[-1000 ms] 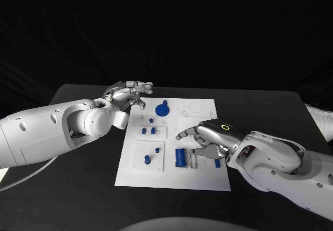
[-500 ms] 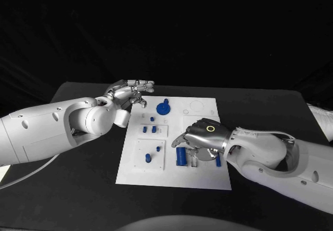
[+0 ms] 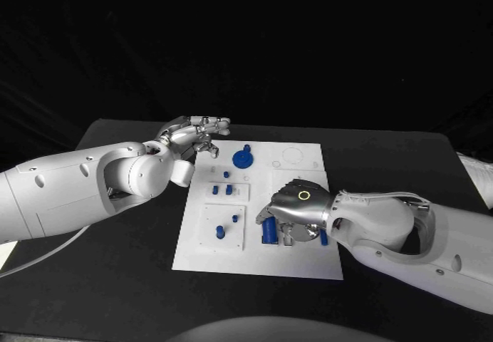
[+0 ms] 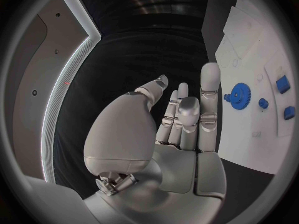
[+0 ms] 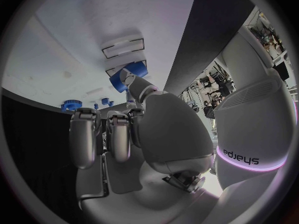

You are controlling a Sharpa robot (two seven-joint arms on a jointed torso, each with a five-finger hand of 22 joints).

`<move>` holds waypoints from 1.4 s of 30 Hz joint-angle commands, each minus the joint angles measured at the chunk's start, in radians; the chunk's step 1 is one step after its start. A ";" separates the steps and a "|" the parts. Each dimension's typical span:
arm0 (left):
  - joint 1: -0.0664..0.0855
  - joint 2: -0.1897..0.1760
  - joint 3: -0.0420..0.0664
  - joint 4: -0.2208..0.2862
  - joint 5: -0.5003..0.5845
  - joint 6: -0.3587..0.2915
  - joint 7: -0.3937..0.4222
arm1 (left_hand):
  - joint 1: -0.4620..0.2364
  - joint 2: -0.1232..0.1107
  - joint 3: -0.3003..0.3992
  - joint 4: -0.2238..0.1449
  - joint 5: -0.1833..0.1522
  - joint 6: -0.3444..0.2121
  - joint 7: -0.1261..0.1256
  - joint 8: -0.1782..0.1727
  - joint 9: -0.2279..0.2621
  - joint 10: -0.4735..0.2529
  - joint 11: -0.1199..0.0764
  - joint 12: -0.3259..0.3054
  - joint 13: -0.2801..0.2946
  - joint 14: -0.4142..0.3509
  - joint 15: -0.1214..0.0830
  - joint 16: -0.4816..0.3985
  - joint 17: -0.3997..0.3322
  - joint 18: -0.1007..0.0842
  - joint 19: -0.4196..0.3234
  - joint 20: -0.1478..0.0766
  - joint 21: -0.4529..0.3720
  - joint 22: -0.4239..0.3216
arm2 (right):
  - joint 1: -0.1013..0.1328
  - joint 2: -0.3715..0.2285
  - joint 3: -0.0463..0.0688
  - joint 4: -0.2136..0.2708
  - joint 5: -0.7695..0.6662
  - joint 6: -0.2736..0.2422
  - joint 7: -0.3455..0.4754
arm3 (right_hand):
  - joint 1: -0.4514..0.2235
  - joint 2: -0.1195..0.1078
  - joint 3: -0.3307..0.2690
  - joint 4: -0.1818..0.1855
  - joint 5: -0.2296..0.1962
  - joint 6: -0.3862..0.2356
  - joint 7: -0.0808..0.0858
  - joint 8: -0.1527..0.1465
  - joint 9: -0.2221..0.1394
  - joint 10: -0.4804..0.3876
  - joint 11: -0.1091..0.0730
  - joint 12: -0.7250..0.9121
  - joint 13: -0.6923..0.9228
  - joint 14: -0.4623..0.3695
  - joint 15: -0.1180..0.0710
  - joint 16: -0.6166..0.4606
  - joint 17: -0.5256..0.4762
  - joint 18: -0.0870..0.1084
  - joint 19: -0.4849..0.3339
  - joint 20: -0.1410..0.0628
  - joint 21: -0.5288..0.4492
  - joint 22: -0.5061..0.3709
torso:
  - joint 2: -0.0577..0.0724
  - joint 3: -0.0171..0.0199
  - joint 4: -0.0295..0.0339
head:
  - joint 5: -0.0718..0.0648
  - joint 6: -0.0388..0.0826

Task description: Assemble the parts on the task board

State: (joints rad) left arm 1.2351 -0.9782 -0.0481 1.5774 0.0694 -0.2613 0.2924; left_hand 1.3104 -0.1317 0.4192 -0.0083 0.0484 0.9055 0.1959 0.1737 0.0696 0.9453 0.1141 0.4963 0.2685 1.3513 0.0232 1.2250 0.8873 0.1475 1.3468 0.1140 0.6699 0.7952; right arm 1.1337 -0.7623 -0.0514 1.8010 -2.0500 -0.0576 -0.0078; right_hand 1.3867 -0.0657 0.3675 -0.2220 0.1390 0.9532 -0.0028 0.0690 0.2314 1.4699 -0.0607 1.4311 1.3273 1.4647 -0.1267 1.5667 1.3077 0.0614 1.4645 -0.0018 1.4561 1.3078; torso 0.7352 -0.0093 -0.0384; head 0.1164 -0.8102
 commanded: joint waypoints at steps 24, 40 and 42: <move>0.000 0.003 0.000 0.001 -0.004 0.018 0.000 | 0.005 0.004 -0.001 -0.002 0.003 -0.007 0.000 0.005 0.001 -0.008 0.000 0.006 0.001 -0.008 -0.001 -0.002 0.000 0.018 -0.006 0.002 -0.004 -0.002 | 0.000 0.044 -0.016 -0.046 -0.072 0.035 -0.001 | -0.017 0.003 0.033 -0.001 -0.016 0.039 0.009 0.003 -0.002 0.021 -0.003 0.000 0.148 0.106 0.006 0.004 0.263 -0.019 0.022 -0.006 0.002 0.081 | 0.000 0.0001 0.0005 | 0.003 -0.007; 0.000 0.003 0.000 0.000 -0.004 0.017 -0.001 | 0.005 0.004 -0.001 -0.002 0.003 -0.007 0.000 0.005 0.001 -0.008 0.000 0.006 0.001 -0.008 -0.001 -0.002 0.000 0.018 -0.006 0.002 -0.004 -0.002 | -0.001 0.041 -0.017 -0.053 -0.071 -0.004 0.005 | -0.042 0.013 0.065 0.015 -0.034 0.157 0.044 0.027 0.008 0.026 0.020 0.010 0.155 0.106 0.019 0.004 0.263 -0.021 0.025 0.002 0.004 0.087 | 0.001 -0.0006 0.0010 | 0.004 -0.009; 0.000 0.003 0.000 0.000 -0.004 0.017 -0.001 | 0.005 0.004 -0.001 -0.002 0.003 -0.007 0.000 0.005 0.001 -0.008 0.000 0.006 0.001 -0.008 -0.001 -0.002 0.000 0.018 -0.006 0.002 -0.004 -0.002 | -0.001 0.040 -0.017 -0.053 -0.071 -0.013 0.003 | -0.043 0.014 0.065 0.016 -0.035 0.160 0.046 0.027 0.008 0.026 0.021 0.010 0.155 0.106 0.019 0.004 0.263 -0.021 0.025 0.003 0.005 0.088 | 0.001 -0.0006 0.0011 | 0.003 -0.009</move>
State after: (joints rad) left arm 1.2351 -0.9766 -0.0481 1.5767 0.0694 -0.2611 0.2870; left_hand 1.3104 -0.1317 0.4193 -0.0083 0.0484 0.9055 0.1959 0.1733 0.0695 0.9453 0.1142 0.4962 0.2684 1.3513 0.0232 1.2250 0.8875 0.1474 1.3468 0.1140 0.6699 0.7942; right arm 1.1340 -0.7210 -0.0676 1.7501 -2.1053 -0.0535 -0.0062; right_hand 1.3549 -0.0526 0.4269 -0.2069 0.1095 1.0710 0.0051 0.0914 0.2306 1.4651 -0.0479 1.4383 1.3079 1.4679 -0.1156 1.5667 1.3073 0.0602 1.4644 -0.0016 1.4560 1.3074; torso 0.7357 -0.0096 -0.0373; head 0.1203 -0.8184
